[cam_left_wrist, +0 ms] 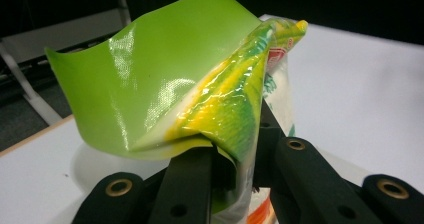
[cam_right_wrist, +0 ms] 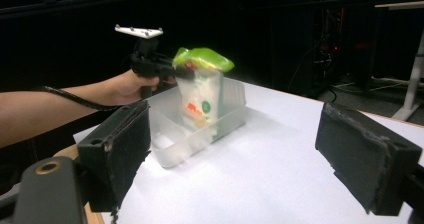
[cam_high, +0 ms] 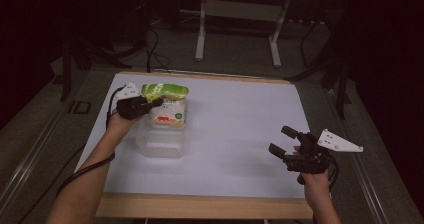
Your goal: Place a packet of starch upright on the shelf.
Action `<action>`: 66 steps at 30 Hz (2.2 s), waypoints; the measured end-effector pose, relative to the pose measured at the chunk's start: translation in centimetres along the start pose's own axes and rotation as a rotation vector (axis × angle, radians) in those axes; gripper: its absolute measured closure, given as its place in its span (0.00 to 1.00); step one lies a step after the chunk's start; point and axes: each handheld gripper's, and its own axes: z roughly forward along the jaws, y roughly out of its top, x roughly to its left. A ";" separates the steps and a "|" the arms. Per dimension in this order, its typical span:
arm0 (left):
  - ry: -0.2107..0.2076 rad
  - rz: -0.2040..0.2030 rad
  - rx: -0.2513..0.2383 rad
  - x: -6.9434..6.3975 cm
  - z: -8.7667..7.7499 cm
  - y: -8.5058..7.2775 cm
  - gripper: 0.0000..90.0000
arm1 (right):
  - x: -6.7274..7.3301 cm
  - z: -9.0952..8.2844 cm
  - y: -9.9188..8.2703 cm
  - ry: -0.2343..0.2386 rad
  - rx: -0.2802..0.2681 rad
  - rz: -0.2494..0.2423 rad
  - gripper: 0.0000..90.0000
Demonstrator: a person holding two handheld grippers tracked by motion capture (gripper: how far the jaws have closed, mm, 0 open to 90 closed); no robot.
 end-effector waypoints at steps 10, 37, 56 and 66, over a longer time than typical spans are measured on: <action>0.003 -0.041 -0.005 0.2 0.1 -0.3 0.92 | 0.0 0.0 -0.1 0.002 0.006 0.002 0.16; 0.045 -0.192 0.004 -0.3 -1.4 0.7 0.01 | 0.1 0.1 -0.3 0.009 0.020 0.009 0.16; 0.069 -0.235 -0.018 -3.0 -5.6 -0.3 0.01 | 0.4 -0.2 -0.7 0.001 0.054 0.006 0.16; 0.056 -0.187 -0.011 -5.8 -7.2 0.5 0.01 | 0.1 -0.5 -1.8 -0.020 0.083 0.018 0.16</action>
